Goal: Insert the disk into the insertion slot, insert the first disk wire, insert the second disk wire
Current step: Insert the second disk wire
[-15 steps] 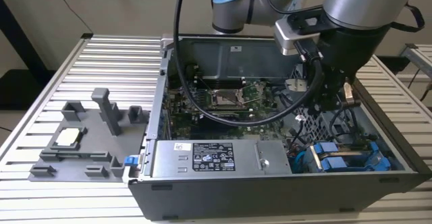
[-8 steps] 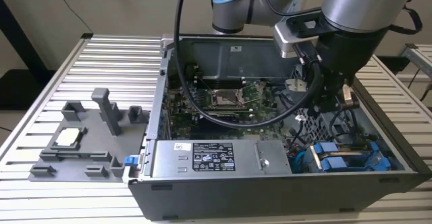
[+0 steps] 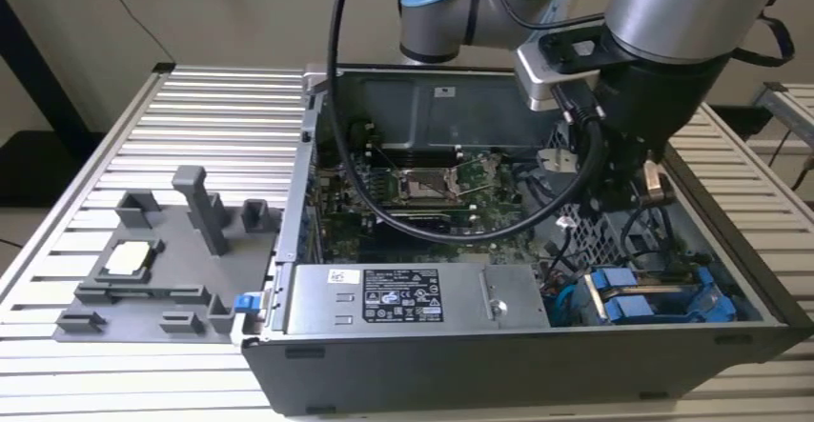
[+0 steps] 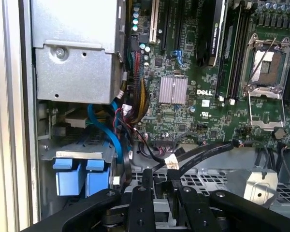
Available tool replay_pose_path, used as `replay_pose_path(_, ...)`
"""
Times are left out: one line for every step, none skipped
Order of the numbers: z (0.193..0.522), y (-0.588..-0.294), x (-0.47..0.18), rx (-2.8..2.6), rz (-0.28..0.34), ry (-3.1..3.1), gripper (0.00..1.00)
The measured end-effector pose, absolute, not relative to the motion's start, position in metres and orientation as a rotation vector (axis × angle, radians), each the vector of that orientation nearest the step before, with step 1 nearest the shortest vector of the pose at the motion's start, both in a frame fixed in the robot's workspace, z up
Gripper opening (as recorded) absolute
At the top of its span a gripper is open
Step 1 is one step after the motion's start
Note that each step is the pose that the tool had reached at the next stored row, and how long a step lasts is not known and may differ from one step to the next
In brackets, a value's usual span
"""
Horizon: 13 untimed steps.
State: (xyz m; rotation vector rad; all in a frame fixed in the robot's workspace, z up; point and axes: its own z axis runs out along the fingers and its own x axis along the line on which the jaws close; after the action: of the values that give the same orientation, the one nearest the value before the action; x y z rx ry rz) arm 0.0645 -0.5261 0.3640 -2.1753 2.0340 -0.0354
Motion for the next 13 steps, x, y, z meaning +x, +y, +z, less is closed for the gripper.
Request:
replay_pose_path(0.3641, -0.526, 0.0645, -2.17, -0.026, 2.03, 0.27)
replay_pose_path(0.364, -0.526, 0.0645, -2.168, -0.023, 2.029, 0.27)
replay_pose_path(0.3641, -0.526, 0.0646, -2.168, -0.023, 2.029, 0.27)
replay_pose_path(0.3641, -0.526, 0.0646, -2.168, -0.023, 2.029, 0.27)
replay_pose_path(0.3641, -0.526, 0.0645, -2.168, -0.023, 2.029, 0.27)
replay_pose_path(0.3641, -0.5262, 0.0645, -2.168, -0.023, 2.029, 0.27)
replay_pose_path(0.3641, -0.5266, 0.0645, -2.168, -0.023, 2.029, 0.27)
replay_pose_path(0.3641, -0.5272, 0.0645, -2.168, -0.023, 2.029, 0.27)
replay_pose_path(0.3641, -0.5279, 0.0646, -2.168, -0.023, 2.029, 0.27)
replay_pose_path(0.364, -0.5288, 0.0646, -2.168, -0.023, 2.028, 0.27)
replay_pose_path(0.3641, -0.5296, 0.0645, -2.169, -0.023, 2.028, 0.27)
replay_pose_path(0.3641, -0.53, 0.0645, -2.168, -0.023, 2.028, 0.27)
replay_pose_path(0.3641, -0.5302, 0.0645, -2.169, -0.023, 2.028, 0.27)
